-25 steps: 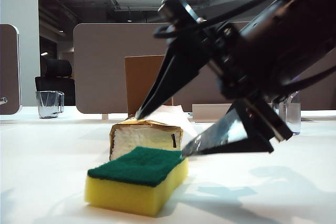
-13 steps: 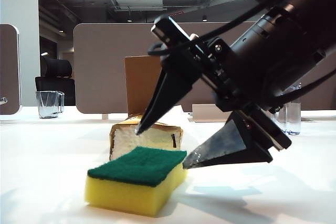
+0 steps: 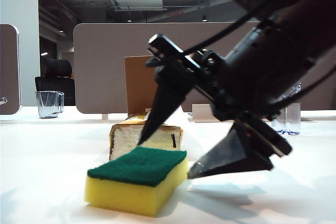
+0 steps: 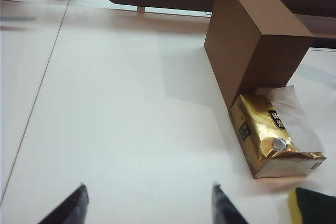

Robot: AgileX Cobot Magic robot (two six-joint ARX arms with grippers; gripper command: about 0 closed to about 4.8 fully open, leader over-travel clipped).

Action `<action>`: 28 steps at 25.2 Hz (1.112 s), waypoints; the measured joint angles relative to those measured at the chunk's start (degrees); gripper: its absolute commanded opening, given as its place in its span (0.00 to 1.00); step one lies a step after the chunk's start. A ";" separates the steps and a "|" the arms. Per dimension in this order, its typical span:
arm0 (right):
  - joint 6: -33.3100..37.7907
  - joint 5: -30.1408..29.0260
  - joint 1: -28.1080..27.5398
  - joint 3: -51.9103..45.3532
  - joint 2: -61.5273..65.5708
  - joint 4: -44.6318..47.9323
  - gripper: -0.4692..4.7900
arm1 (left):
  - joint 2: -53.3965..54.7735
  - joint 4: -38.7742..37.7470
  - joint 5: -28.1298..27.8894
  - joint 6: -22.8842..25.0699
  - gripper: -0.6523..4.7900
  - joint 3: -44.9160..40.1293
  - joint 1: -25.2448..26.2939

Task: Move the sponge from left to right to wipe the table, avoiding obstacles on the table, and finally reaching the bottle of mineral water.

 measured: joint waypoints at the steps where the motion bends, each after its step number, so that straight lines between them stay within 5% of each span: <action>1: 0.02 0.00 0.00 0.57 0.39 -0.13 0.79 | 0.00 -0.02 0.00 0.11 0.67 0.00 0.00; 28: 2.14 0.55 2.14 4.07 6.10 -0.61 0.79 | -0.02 0.00 0.02 2.05 0.67 0.02 0.00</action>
